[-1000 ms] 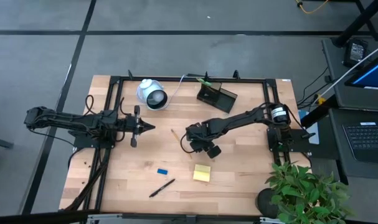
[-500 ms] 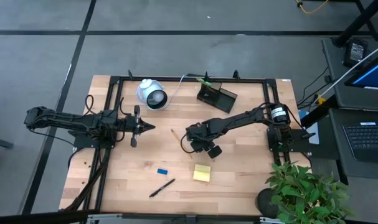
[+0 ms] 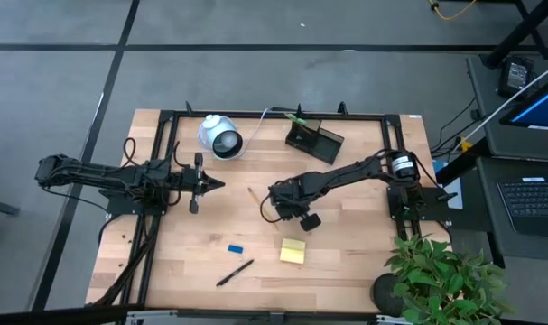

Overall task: Pick and place office supplies into organizer
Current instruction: Put the green eraser into the desk organizer

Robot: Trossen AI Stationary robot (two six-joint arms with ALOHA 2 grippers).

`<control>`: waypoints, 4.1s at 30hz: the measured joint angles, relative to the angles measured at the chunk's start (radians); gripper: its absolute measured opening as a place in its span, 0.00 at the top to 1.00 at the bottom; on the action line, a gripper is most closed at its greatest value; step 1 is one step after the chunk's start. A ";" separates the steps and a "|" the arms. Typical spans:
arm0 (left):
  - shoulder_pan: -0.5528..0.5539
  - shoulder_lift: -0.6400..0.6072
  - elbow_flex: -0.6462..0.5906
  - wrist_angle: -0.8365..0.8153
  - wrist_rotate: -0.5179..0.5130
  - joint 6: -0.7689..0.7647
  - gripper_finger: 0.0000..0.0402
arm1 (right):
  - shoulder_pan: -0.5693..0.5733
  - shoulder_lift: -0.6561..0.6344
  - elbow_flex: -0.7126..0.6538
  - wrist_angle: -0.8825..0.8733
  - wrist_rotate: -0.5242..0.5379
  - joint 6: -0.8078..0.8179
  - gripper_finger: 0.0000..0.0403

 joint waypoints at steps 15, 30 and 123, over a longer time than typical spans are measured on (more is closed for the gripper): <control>0.000 0.000 0.000 0.000 -0.002 -0.015 1.00 | -0.052 0.000 0.225 -0.190 0.009 0.124 0.95; 0.000 0.000 0.000 0.003 -0.007 -0.016 1.00 | -0.087 -0.003 0.398 -0.358 0.008 0.131 0.95; 0.000 0.008 0.000 0.007 -0.041 -0.051 1.00 | -0.476 -0.160 -0.126 0.345 0.349 0.369 0.95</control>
